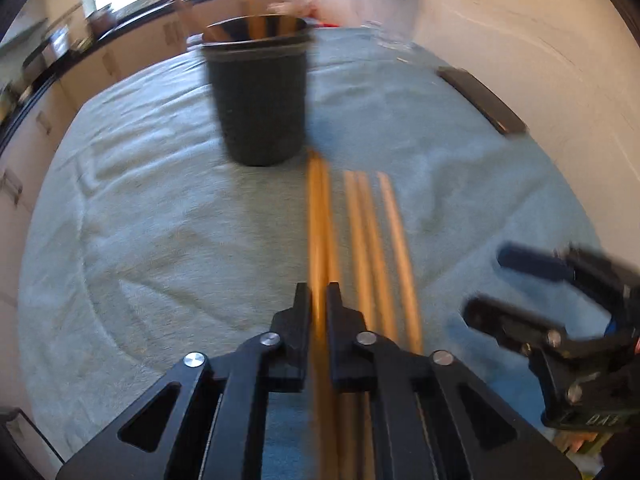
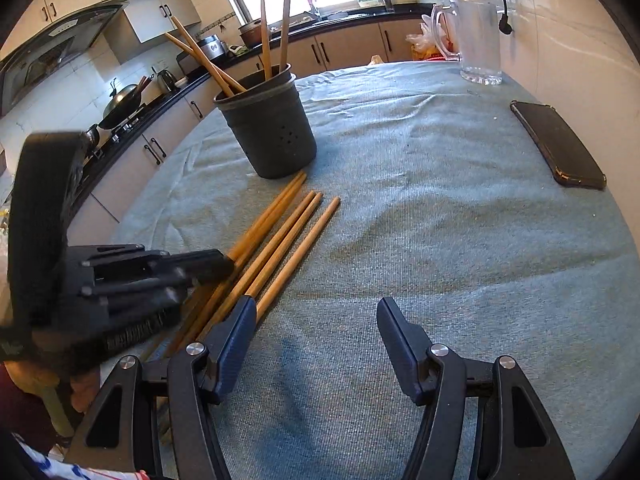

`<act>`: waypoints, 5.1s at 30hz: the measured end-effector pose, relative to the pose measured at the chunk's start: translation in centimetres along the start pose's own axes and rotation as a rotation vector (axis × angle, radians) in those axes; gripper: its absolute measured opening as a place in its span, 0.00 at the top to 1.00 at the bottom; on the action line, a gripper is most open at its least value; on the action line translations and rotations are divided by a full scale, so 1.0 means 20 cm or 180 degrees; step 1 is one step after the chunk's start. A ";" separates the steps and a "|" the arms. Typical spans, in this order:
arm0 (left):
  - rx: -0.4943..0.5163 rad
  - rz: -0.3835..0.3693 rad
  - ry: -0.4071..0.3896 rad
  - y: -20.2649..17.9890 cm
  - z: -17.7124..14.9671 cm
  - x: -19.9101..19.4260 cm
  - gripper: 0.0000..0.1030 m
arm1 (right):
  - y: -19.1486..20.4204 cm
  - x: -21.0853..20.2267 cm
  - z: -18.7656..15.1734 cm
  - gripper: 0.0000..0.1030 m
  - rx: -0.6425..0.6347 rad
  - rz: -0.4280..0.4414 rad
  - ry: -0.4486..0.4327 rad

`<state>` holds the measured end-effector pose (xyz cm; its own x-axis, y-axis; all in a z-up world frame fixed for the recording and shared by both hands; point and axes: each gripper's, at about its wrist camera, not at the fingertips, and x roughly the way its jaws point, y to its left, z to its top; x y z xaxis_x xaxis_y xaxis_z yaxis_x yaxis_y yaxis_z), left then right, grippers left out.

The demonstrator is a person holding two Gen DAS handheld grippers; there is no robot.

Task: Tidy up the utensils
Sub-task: 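Close the left tool on one wooden chopstick while the right tool grasps another, then lift both held chopsticks upright and carry them toward the black holder, then lower both upright chopsticks into the black holder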

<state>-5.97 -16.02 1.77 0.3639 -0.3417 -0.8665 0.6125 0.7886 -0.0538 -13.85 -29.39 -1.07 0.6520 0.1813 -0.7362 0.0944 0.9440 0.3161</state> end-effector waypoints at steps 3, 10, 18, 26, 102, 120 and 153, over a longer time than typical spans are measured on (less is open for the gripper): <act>-0.0408 -0.0103 -0.0006 0.16 0.01 -0.01 0.93 | 0.01 0.02 0.00 0.35 -0.0016 0.0004 0.0024; -0.0610 0.0005 0.0020 0.31 -0.07 -0.03 0.93 | 0.10 0.10 0.02 0.38 -0.0139 -0.0034 0.0093; -0.0823 -0.0080 -0.0082 0.35 -0.12 -0.04 0.93 | 0.19 0.18 0.06 0.68 -0.0235 -0.0382 0.0182; -0.1087 -0.0097 -0.0084 0.36 -0.11 -0.02 0.92 | 0.29 0.27 0.11 0.83 -0.0477 -0.0660 0.0326; -0.0388 0.0105 -0.1706 -0.01 -0.33 -1.10 0.99 | 0.30 -0.82 0.10 0.94 -0.0790 -0.0283 -0.1232; -0.0761 -0.0083 -0.1276 0.26 -0.26 -0.92 1.00 | 0.31 -0.79 0.15 0.94 -0.0732 -0.0270 -0.1222; -0.0689 0.0341 -0.0364 0.35 0.15 -0.10 0.95 | 0.29 -0.71 0.28 0.94 -0.0952 -0.0241 -0.0995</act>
<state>-0.27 -11.39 4.61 0.5031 -0.2962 -0.8119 0.4062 0.9102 -0.0804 -18.27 -28.11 14.51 0.8523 0.0600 -0.5197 -0.0414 0.9980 0.0473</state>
